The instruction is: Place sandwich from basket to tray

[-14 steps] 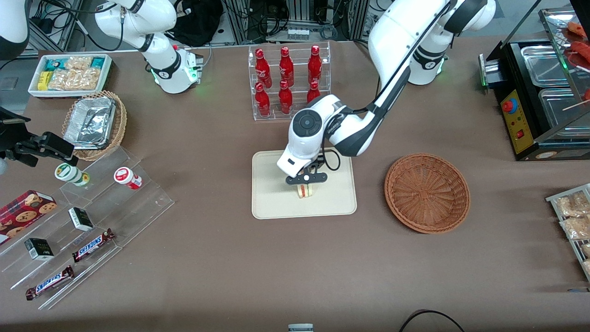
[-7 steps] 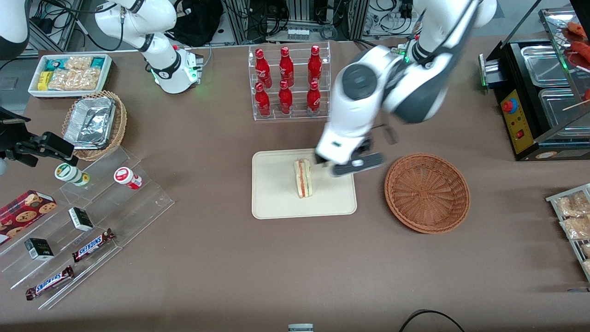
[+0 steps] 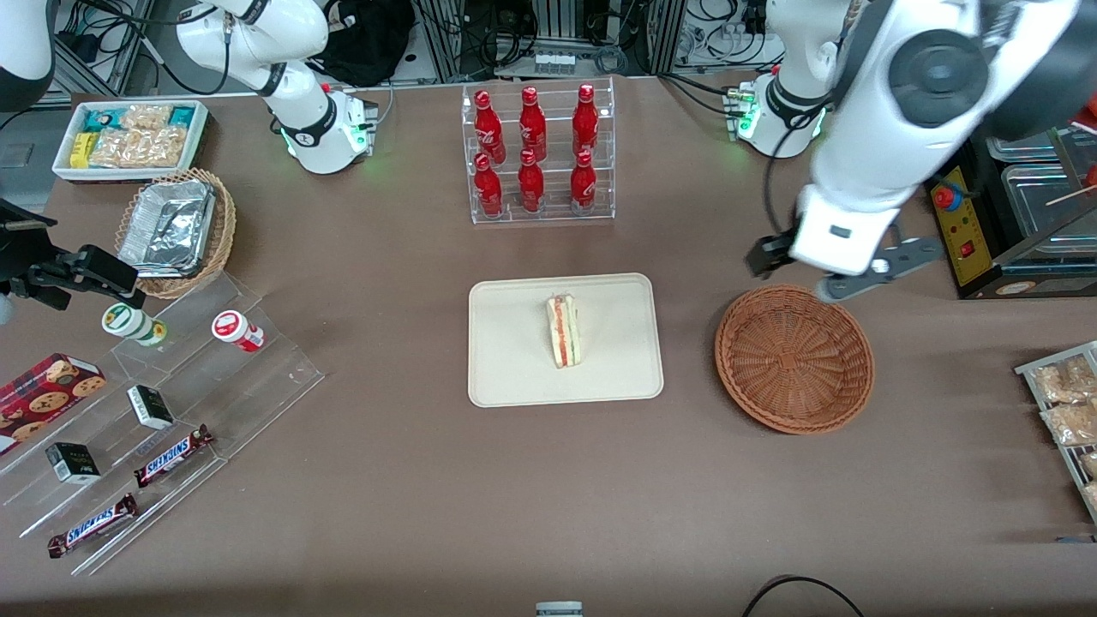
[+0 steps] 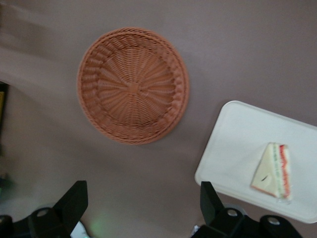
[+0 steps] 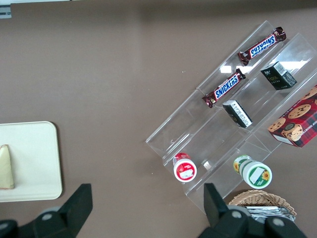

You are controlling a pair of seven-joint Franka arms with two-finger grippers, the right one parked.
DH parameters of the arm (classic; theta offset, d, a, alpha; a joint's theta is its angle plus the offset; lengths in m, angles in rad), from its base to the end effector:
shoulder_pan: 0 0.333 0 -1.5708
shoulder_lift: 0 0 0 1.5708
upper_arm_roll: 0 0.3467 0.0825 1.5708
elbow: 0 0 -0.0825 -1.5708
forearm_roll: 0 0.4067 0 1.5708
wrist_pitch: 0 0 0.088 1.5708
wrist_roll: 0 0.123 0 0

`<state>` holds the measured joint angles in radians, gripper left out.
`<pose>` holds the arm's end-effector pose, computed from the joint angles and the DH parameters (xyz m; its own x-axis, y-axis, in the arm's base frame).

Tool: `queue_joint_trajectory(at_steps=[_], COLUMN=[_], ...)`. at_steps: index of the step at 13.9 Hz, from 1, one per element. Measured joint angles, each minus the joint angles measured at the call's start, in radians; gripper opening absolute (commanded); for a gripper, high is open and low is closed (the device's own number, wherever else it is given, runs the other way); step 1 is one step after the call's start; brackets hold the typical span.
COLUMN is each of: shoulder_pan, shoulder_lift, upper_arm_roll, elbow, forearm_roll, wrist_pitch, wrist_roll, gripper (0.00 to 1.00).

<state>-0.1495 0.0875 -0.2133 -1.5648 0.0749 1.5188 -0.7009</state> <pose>0.5614 -0.1974 0.5880 0.9406 0.3335 -0.0640 0.3238 -0.9375 -0.1274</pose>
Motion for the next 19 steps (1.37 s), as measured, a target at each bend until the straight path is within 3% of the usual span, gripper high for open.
queue_joint_trajectory(at_steps=[10,19], shoulder_pan=[0.303,0.226], shoulder_lift=[-0.155,-0.126], upper_arm_roll=[0.007,0.042], elbow=[-0.037,-0.019], forearm_roll=[-0.009,-0.062], wrist_pitch=[-0.149,-0.079], wrist_roll=[0.664,0.700], gripper=[1.00,1.00])
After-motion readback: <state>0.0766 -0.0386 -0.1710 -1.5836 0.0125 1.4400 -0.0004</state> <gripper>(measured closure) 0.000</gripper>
